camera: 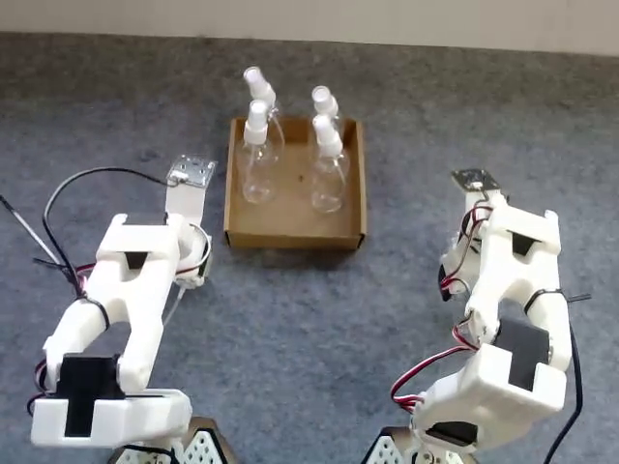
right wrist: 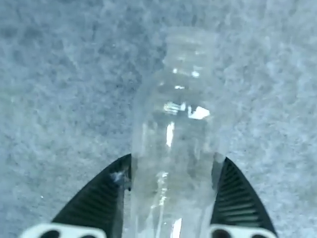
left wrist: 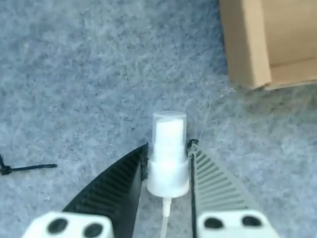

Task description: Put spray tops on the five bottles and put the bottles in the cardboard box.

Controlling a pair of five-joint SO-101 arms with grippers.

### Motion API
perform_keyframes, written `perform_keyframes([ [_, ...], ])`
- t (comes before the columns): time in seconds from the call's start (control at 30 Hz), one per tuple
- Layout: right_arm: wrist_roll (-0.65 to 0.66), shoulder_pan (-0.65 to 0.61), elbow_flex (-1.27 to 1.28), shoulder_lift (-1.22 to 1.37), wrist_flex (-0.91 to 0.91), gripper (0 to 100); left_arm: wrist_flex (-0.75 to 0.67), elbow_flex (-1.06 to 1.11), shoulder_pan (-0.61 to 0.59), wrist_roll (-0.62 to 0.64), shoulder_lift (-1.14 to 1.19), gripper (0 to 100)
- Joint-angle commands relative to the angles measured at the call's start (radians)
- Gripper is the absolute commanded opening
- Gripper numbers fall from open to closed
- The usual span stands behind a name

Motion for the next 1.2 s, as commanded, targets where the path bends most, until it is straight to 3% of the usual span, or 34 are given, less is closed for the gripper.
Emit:
perform_keyframes([
  [0.0,0.021,0.007,-0.008,-0.013,0.022,15.9,-0.029,0.005,-0.013,0.006,-0.047,4],
  [0.3,-0.058,-0.094,-0.173,-0.008,0.153,32.8,-0.032,0.022,-0.013,0.005,-0.047,4],
  [0.63,-0.06,-0.117,-0.24,0.05,0.099,33.1,-0.071,0.044,-0.013,0.005,-0.047,4],
  [0.97,-0.055,-0.107,-0.248,0.196,0.102,18.0,-0.071,0.044,-0.013,0.006,-0.047,4],
  [1.17,-0.058,-0.102,-0.348,0.194,0.166,1.3,-0.072,0.044,-0.013,0.005,-0.047,4],
])
